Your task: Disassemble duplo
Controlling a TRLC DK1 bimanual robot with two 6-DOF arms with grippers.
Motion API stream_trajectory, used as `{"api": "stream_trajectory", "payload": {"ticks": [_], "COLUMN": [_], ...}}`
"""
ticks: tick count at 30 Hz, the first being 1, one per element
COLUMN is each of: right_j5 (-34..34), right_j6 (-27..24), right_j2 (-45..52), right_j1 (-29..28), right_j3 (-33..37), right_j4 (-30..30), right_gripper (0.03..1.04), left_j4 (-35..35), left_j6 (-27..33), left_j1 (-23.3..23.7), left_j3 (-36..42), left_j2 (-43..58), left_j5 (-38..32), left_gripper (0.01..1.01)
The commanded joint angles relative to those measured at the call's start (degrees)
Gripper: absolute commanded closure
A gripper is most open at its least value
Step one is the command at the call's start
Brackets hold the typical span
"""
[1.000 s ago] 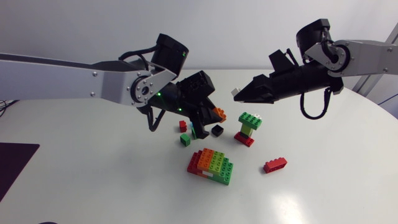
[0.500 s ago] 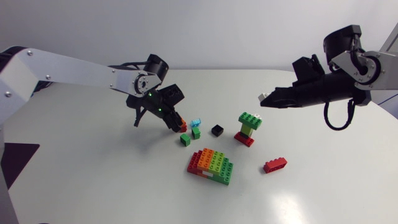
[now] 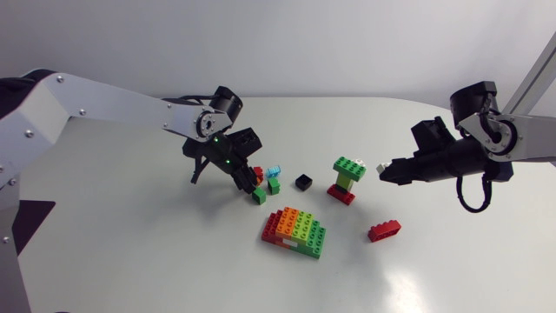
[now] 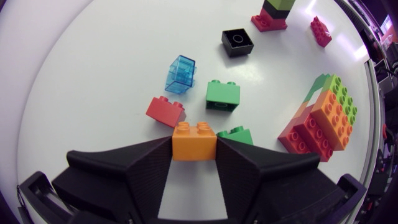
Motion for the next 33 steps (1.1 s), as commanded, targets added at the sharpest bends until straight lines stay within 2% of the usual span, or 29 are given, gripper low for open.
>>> {"api": "stream_trajectory", "payload": {"ticks": [1,7,10,15,21,25,28,33], "right_j5": [0.4,0.3,0.3,0.3,0.3,0.3,0.3,0.2], "right_j6": [-1.8,-3.1,-3.8,-5.0,-5.8,-6.2,-6.5,-7.8], "right_j2": [3.5,9.9,12.9,16.6,17.6,14.7,11.2,3.5], "right_j1": [-0.6,-2.1,-2.3,-2.3,-2.1,-2.1,-2.0,0.9], "right_j3": [-1.8,-1.5,-1.0,-0.4,0.1,0.4,0.8,0.9], "right_j4": [0.4,1.4,1.6,1.5,0.6,0.4,-0.7,-0.8], "right_gripper": [0.80,0.80,0.79,0.79,0.44,0.20,0.14,0.14], "left_j4": [-0.9,-1.3,-1.2,0.8,4.0,5.9,7.2,9.7], "left_j6": [-1.1,-1.2,-1.2,-1.1,-1.1,-1.1,-1.1,-1.1], "left_j1": [-0.2,-0.8,-1.0,-1.6,-3.7,-4.6,-5.2,-5.8], "left_j3": [2.0,1.7,1.4,-0.4,-2.6,-3.9,-4.7,-6.1], "left_j2": [-0.6,-4.7,-6.9,-11.6,-14.2,-14.8,-14.7,-14.8], "left_j5": [-0.1,0.0,0.2,5.0,6.3,8.0,8.0,8.3], "left_gripper": [0.403,0.174,0.139,0.107,0.074,0.069,0.067,0.067]}}
